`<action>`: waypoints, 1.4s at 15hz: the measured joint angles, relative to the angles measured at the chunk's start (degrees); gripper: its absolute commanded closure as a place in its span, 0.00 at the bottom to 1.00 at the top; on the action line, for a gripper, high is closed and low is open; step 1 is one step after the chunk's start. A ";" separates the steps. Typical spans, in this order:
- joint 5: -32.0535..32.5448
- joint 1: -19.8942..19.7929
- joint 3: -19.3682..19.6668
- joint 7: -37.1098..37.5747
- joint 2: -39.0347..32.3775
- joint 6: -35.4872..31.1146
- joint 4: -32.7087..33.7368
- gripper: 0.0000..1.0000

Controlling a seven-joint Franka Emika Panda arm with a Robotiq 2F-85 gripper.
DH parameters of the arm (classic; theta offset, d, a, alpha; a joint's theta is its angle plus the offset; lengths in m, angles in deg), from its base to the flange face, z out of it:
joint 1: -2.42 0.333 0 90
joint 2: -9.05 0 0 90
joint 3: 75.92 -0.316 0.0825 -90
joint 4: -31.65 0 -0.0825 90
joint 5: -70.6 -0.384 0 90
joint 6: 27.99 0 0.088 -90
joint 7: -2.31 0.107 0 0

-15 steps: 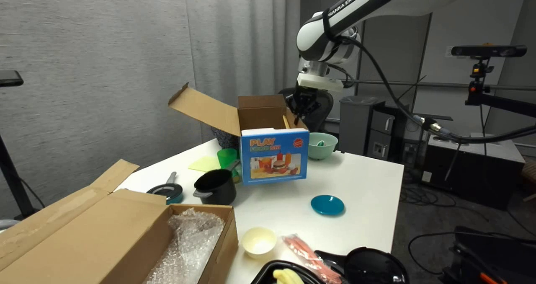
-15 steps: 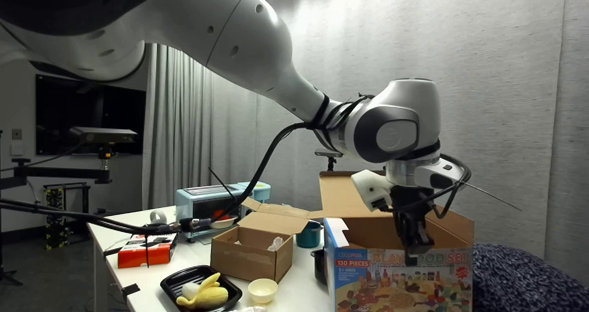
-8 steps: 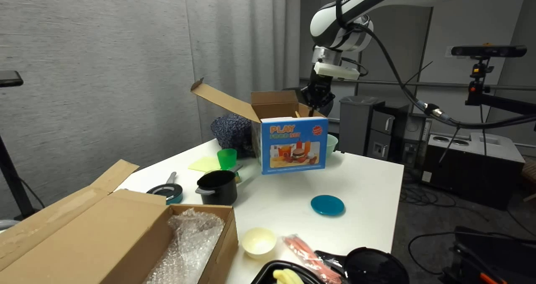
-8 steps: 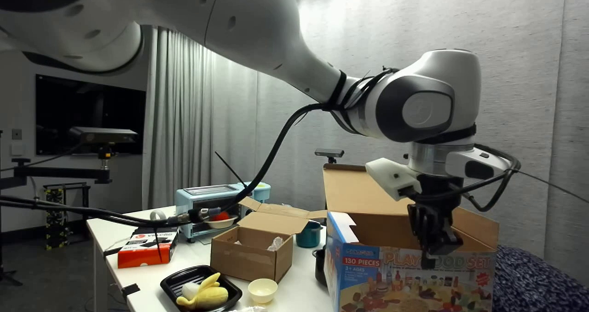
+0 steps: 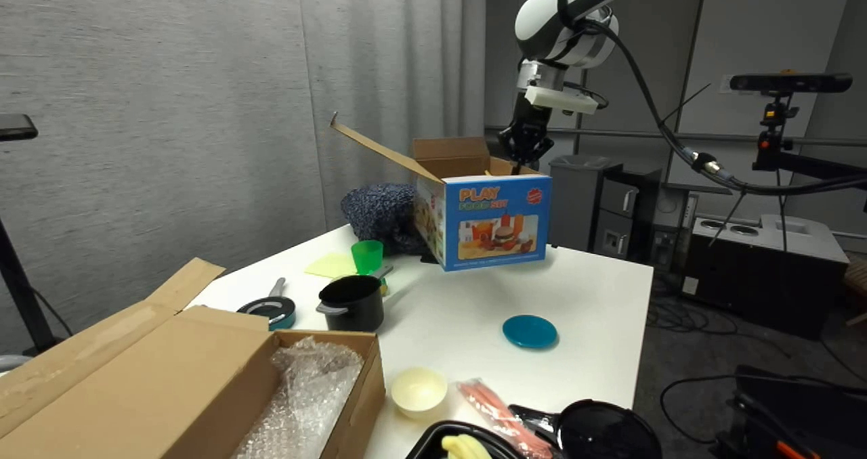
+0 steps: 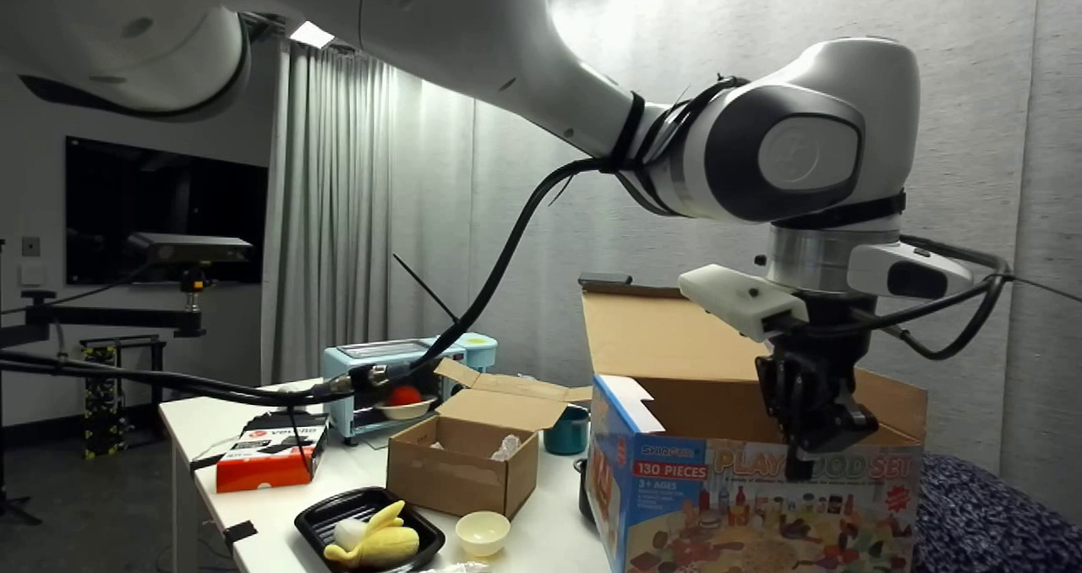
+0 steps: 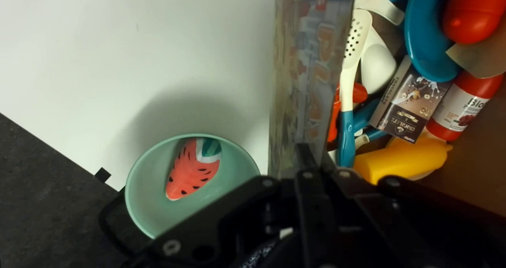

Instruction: Pick up the box and slightly move it to the right.

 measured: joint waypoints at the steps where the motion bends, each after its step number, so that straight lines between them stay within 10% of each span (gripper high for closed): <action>1: 0.00 0.00 0.00 -1.38 0.23 0.67 -0.06 0.99; 21: 5.02 -3.55 1.31 -29.11 3.76 2.84 -12.34 0.99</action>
